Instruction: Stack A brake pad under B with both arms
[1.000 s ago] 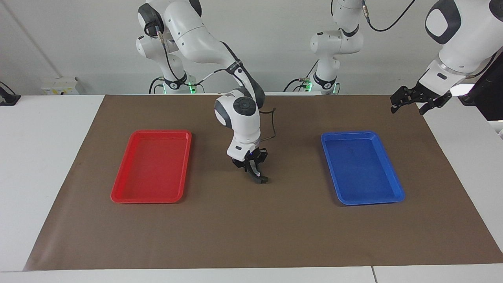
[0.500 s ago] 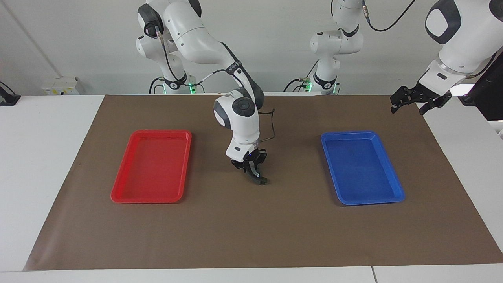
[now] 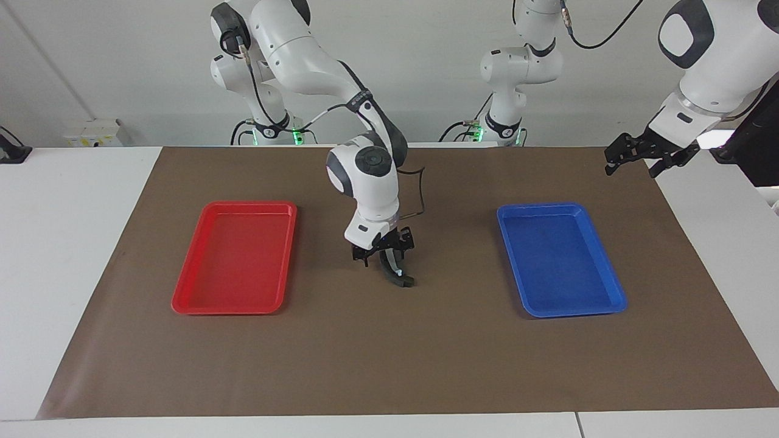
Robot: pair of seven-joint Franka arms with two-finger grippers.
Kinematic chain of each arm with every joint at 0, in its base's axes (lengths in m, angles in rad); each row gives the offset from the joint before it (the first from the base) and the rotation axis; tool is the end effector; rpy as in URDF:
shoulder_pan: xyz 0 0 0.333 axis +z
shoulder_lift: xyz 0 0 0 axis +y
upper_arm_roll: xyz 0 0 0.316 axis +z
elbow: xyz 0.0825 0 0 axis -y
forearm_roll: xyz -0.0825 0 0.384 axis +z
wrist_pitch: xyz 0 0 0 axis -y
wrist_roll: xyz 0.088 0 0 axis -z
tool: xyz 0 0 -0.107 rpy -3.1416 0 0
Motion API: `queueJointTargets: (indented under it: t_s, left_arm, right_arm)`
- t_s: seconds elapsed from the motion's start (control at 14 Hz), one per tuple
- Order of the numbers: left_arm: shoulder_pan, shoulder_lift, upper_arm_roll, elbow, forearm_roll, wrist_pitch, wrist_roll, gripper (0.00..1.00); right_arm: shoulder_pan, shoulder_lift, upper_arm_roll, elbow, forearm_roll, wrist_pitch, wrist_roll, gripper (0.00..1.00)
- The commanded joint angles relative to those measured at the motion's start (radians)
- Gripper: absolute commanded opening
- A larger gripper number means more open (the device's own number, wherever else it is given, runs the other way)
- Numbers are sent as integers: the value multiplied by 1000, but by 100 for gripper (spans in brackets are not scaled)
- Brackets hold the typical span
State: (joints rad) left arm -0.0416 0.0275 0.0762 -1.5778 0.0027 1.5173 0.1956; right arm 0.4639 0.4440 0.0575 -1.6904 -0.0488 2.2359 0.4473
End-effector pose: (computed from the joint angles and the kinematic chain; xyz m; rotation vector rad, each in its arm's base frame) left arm 0.5557 0.0190 0.6015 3.1231 -0.2518 -0.1378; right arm 0.5901 0.3325 0.3504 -3.1004 -0.1480 -0.1520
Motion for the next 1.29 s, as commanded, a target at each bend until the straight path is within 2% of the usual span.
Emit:
queueJointTargets:
  t_s: [0.0,0.29,0.5,0.93,1.21]
  left_arm:
    - [8,-12,-6,-5,-9,-5,1,100]
    - [8,-12,-6,-5,-9,-3,2,100]
    - [8,-12,-6,-5,-9,-5,2,100]
    - [8,-12,-6,-5,-9,-3,2,100]
    - [8,-12,-6,-5,-9,-5,2,100]
  right_arm:
    - [-115,-126,5,-49,-42,-58,21,100]
    - [-286,-217,7,-51,-52,-172,10,100]
    - [-362,-275,8,-45,-51,-255,-10,100]
    - [-402,-436,-1,-26,-34,-436,-79,100]
    - [-468,-447,-4,101,-31,-636,-206,100]
